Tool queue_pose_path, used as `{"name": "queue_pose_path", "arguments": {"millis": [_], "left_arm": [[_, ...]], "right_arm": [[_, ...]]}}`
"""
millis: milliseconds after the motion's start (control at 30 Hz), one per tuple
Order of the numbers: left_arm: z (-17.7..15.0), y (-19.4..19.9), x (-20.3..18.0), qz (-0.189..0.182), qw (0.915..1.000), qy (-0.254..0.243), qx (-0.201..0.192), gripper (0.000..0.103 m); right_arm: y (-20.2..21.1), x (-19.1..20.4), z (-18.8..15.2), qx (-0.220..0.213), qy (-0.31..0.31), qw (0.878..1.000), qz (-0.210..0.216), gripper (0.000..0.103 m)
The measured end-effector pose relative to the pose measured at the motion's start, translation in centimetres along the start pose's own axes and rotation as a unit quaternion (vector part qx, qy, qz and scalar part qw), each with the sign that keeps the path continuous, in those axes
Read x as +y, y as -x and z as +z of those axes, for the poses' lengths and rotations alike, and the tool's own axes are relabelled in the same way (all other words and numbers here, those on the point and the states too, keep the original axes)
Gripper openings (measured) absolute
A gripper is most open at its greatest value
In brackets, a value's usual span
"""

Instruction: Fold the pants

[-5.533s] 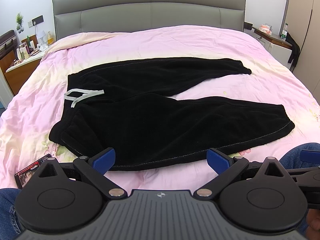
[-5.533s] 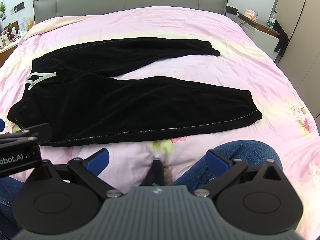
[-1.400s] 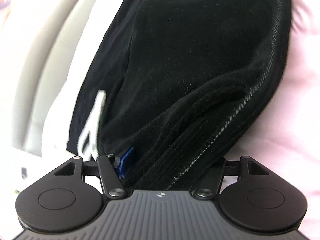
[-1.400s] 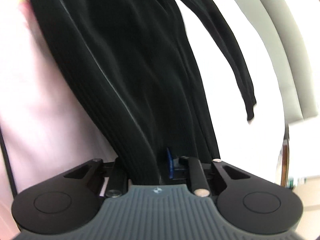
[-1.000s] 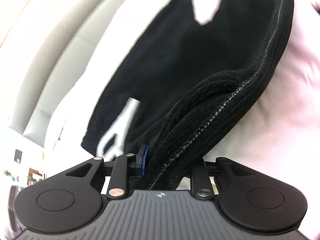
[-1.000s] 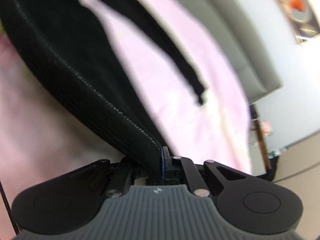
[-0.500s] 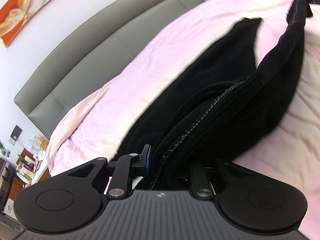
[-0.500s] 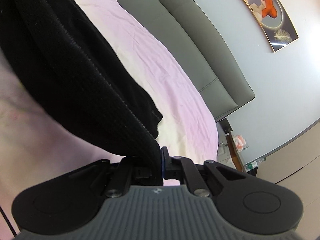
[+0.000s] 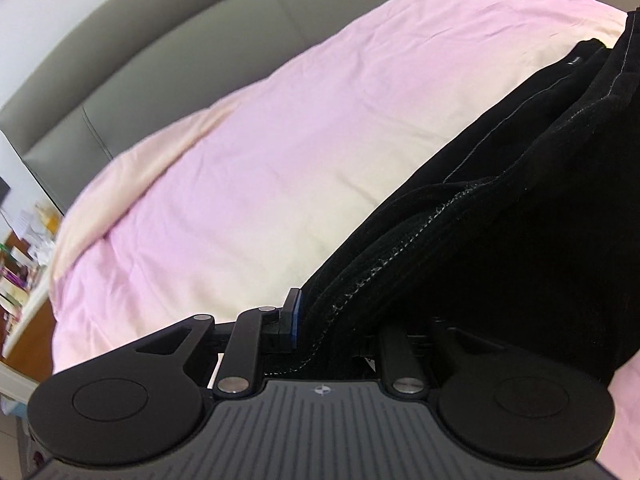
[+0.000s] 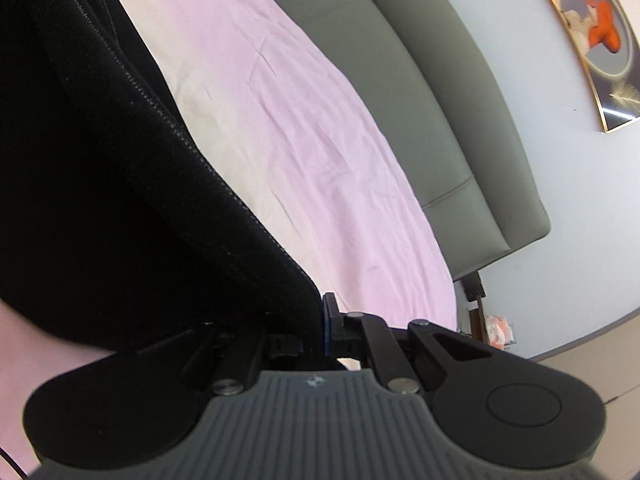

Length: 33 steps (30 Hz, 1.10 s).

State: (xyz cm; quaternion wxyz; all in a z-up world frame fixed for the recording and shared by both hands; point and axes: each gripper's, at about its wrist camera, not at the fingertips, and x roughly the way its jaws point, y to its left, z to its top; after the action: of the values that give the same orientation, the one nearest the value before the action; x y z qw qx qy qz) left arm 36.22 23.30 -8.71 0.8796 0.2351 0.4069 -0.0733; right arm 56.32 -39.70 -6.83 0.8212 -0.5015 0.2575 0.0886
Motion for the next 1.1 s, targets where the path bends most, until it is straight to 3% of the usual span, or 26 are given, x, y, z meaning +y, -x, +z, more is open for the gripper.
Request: {"name": "queue_pose_path", "arguments": {"millis": [100, 233, 300, 333, 400, 467, 500, 533, 600, 633, 667, 733, 767, 800, 833, 900, 1000, 1100], "left_arm": [[0.5, -2.0, 1.6, -0.021, 0.9993, 0.023, 0.020, 0.021], [1.2, -5.2, 3.7, -0.066, 0.9946, 0.055, 0.058, 0.029], [1.7, -6.6, 5.4, -0.090, 0.9888, 0.095, 0.073, 0.031], [1.8, -7.4, 6.6, -0.106, 0.9815, 0.137, 0.083, 0.032], [1.2, -9.0, 9.3, -0.135, 0.9525, 0.255, 0.097, 0.032], [0.0, -9.5, 10.9, -0.137, 0.9133, 0.370, 0.100, 0.032], [-0.3, -9.6, 11.2, -0.132, 0.9022, 0.399, 0.096, 0.032], [-0.3, -9.5, 11.1, -0.124, 0.8989, 0.409, 0.096, 0.032], [-0.3, -9.1, 10.7, -0.107, 0.8952, 0.421, 0.101, 0.032], [-0.1, -8.8, 10.3, -0.100, 0.9002, 0.411, 0.105, 0.032], [0.5, -8.8, 9.6, -0.091, 0.9159, 0.373, 0.116, 0.033], [2.0, -8.5, 6.7, -0.061, 0.9589, 0.230, 0.155, 0.048], [2.8, -8.5, 4.9, -0.024, 0.9723, 0.155, 0.174, 0.077], [3.1, -8.0, 3.6, 0.021, 0.9790, 0.091, 0.182, 0.097], [3.3, -7.4, 2.5, 0.060, 0.9812, 0.040, 0.179, 0.098], [3.6, -5.8, 1.9, 0.080, 0.9815, 0.001, 0.174, 0.098], [4.0, -2.6, 3.4, 0.059, 0.9864, 0.066, 0.139, 0.098], [3.1, 1.2, 5.6, 0.058, 0.9779, 0.186, 0.077, 0.099]], "right_arm": [[-2.6, -0.9, 1.2, 0.011, -0.005, 0.999, 0.046, 0.002], [-6.4, -3.5, 2.2, 0.052, -0.036, 0.987, 0.149, 0.005], [-8.3, -4.4, 2.8, 0.084, -0.043, 0.985, 0.144, 0.024], [-9.0, -4.9, 3.0, 0.104, -0.057, 0.986, 0.120, 0.039], [-10.5, -7.4, 3.2, 0.152, -0.127, 0.979, 0.044, 0.042], [-11.1, -10.8, 2.5, 0.187, -0.243, 0.951, -0.040, 0.042], [-10.8, -12.1, 1.8, 0.192, -0.301, 0.933, -0.053, 0.041], [-10.3, -12.9, 1.0, 0.191, -0.344, 0.918, -0.048, 0.041], [-9.4, -12.9, -0.3, 0.193, -0.372, 0.907, -0.035, 0.041], [-9.1, -12.5, -1.0, 0.199, -0.376, 0.904, -0.030, 0.042], [-8.9, -12.0, -1.8, 0.204, -0.388, 0.899, -0.020, 0.042], [-8.6, -11.2, -3.4, 0.210, -0.426, 0.880, 0.006, 0.043], [-8.3, -10.6, -4.4, 0.210, -0.448, 0.869, 0.020, 0.045], [-8.0, -10.1, -5.3, 0.208, -0.471, 0.857, 0.030, 0.046], [-9.1, -9.4, -6.2, 0.207, -0.493, 0.844, 0.040, 0.048], [-8.8, -7.8, -7.6, 0.195, -0.536, 0.819, 0.060, 0.051], [-8.1, -5.8, -9.6, 0.174, -0.594, 0.781, 0.087, 0.057], [-6.6, -4.2, -11.3, 0.144, -0.648, 0.740, 0.109, 0.065]]}}
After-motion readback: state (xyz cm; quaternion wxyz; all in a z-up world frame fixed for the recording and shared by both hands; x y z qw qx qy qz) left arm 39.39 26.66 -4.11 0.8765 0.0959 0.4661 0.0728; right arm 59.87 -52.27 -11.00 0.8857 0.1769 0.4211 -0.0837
